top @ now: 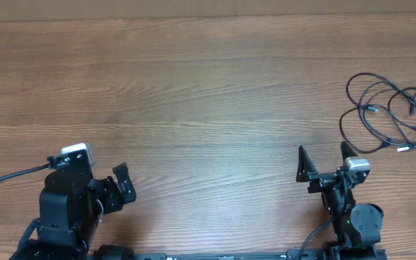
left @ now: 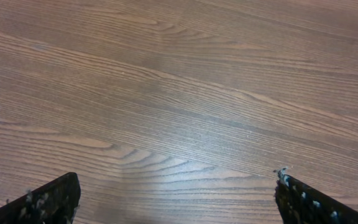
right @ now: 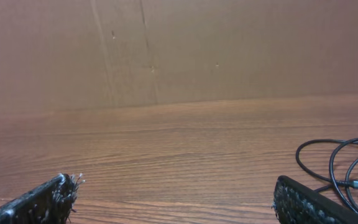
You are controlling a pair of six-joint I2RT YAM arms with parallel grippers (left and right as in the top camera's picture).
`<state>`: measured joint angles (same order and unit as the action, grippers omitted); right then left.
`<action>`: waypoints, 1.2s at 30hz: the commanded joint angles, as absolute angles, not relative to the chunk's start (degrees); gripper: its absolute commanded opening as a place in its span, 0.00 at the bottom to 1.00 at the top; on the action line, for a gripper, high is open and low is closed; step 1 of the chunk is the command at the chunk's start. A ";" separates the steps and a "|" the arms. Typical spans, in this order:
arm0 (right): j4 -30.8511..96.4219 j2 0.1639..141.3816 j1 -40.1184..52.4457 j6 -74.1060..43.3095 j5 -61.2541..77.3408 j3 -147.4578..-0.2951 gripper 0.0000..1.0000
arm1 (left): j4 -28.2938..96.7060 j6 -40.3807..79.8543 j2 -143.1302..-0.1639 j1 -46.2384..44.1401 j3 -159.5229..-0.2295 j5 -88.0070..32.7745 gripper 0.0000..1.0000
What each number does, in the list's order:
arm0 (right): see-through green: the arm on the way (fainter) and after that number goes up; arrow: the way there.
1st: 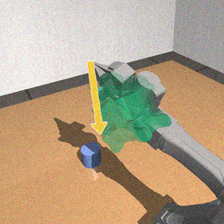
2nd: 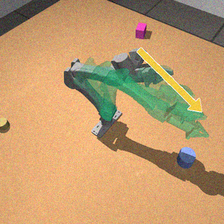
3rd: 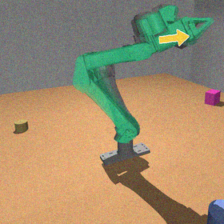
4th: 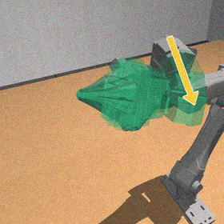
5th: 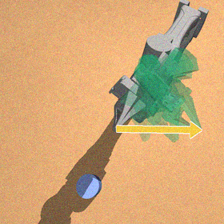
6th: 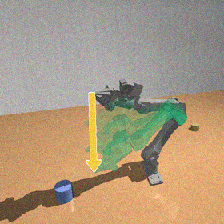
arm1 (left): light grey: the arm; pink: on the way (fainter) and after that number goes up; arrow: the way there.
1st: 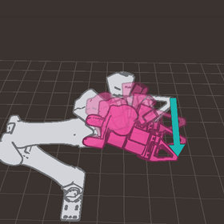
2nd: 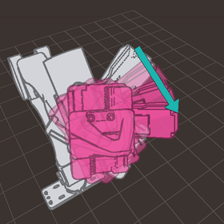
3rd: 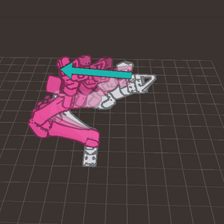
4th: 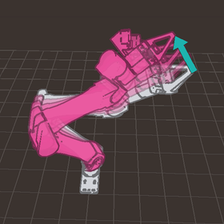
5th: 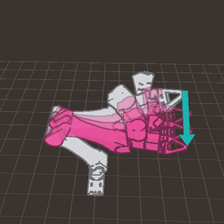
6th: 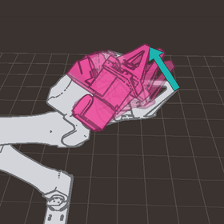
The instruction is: Untangle cables
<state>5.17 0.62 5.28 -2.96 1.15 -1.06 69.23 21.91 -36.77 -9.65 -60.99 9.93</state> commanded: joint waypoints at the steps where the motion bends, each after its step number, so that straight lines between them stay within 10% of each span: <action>1: 4.84 0.16 5.19 -2.76 0.73 -0.47 1.00 | 69.69 20.99 -36.07 -9.37 -60.62 10.90 1.00; 36: 4.84 0.16 5.19 -2.76 0.73 -0.47 1.00 | -6.11 14.68 -0.19 1.26 -0.27 1.41 1.00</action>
<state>5.17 0.62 5.28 -2.96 1.06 -1.06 -4.54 19.20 -0.86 0.86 -1.48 2.11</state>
